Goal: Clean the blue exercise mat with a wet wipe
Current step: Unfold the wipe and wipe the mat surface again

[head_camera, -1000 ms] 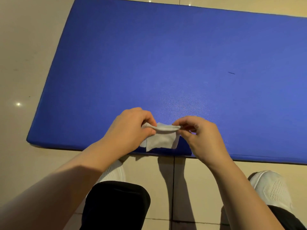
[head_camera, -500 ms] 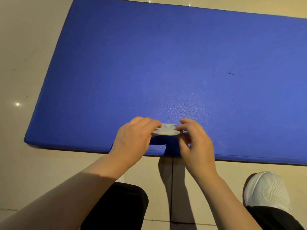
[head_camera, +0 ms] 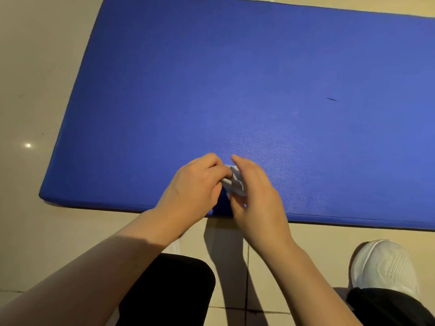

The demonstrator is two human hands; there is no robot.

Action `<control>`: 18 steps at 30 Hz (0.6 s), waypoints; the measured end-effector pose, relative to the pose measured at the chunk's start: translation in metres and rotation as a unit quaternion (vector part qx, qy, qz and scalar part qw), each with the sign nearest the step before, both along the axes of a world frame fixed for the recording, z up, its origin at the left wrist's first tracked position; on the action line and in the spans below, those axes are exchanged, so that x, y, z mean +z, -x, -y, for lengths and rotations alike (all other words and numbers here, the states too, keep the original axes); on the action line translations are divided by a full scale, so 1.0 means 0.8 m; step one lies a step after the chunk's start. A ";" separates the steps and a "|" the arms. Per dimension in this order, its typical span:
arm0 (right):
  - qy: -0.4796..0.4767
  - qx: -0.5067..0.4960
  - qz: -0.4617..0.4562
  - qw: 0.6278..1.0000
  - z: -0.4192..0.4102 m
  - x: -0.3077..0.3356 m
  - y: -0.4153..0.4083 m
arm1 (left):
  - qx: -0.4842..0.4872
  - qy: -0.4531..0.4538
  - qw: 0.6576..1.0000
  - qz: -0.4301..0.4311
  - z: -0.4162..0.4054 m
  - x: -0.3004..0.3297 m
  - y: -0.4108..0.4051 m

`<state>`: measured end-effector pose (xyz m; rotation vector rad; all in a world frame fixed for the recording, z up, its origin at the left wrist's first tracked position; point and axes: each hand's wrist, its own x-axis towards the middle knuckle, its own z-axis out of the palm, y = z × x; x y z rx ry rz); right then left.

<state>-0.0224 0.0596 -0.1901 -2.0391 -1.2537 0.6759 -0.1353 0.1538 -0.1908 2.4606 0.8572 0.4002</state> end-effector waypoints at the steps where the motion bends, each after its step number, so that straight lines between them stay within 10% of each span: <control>1: 0.019 0.003 -0.020 1.000 -0.001 -0.002 -0.006 | -0.002 0.011 1.000 0.008 -0.004 0.001 0.001; 9: -0.100 0.033 0.165 0.981 -0.019 -0.017 -0.026 | 0.053 0.105 0.992 0.053 -0.020 0.002 -0.005; 14: -0.058 0.166 0.270 0.947 0.016 -0.071 -0.023 | 0.069 0.098 0.989 -0.084 -0.019 -0.022 0.032; 18: -0.011 0.064 0.239 0.969 0.028 -0.077 -0.013 | 0.105 0.093 0.977 -0.160 -0.010 -0.036 0.074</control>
